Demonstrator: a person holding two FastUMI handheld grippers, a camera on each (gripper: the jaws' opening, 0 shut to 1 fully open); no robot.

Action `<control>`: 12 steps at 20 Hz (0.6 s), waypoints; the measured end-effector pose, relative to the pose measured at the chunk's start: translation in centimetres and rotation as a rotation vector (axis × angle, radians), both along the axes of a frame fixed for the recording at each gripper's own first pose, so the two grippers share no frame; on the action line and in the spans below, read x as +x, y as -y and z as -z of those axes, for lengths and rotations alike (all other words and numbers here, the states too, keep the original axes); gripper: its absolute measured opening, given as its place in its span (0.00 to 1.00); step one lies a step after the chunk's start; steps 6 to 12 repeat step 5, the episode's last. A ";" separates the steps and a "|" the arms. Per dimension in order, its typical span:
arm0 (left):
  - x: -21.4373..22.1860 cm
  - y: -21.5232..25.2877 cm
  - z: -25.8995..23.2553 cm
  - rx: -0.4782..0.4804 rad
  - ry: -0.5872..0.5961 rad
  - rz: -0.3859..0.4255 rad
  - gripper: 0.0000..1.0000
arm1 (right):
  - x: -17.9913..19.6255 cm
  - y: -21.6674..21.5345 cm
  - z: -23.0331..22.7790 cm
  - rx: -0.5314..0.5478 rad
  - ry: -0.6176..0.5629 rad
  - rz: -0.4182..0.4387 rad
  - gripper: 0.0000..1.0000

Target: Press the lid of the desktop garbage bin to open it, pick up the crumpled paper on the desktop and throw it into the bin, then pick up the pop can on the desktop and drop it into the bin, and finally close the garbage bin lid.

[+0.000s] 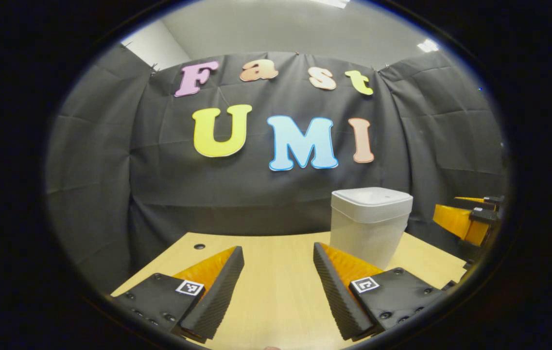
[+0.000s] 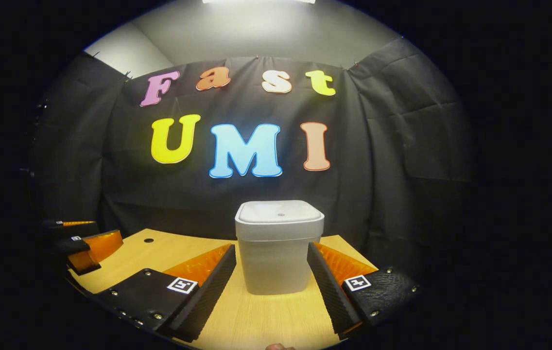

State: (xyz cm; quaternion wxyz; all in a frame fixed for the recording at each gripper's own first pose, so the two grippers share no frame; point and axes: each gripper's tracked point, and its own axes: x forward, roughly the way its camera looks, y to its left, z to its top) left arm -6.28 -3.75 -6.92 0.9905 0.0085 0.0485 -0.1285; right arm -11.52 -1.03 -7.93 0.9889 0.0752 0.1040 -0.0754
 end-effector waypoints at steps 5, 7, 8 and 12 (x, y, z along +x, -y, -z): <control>-0.4 -0.1 -0.3 0.006 0.012 0.020 0.96 | -0.6 -0.4 -0.2 0.011 -0.008 0.021 0.94; -0.4 -0.1 -0.3 0.006 0.012 0.020 0.96 | -0.6 -0.4 -0.2 0.011 -0.008 0.021 0.94; -0.4 -0.1 -0.3 0.006 0.012 0.020 0.96 | -0.6 -0.4 -0.2 0.011 -0.008 0.021 0.94; -0.4 -0.1 -0.3 0.006 0.012 0.020 0.96 | -0.6 -0.4 -0.2 0.011 -0.008 0.021 0.94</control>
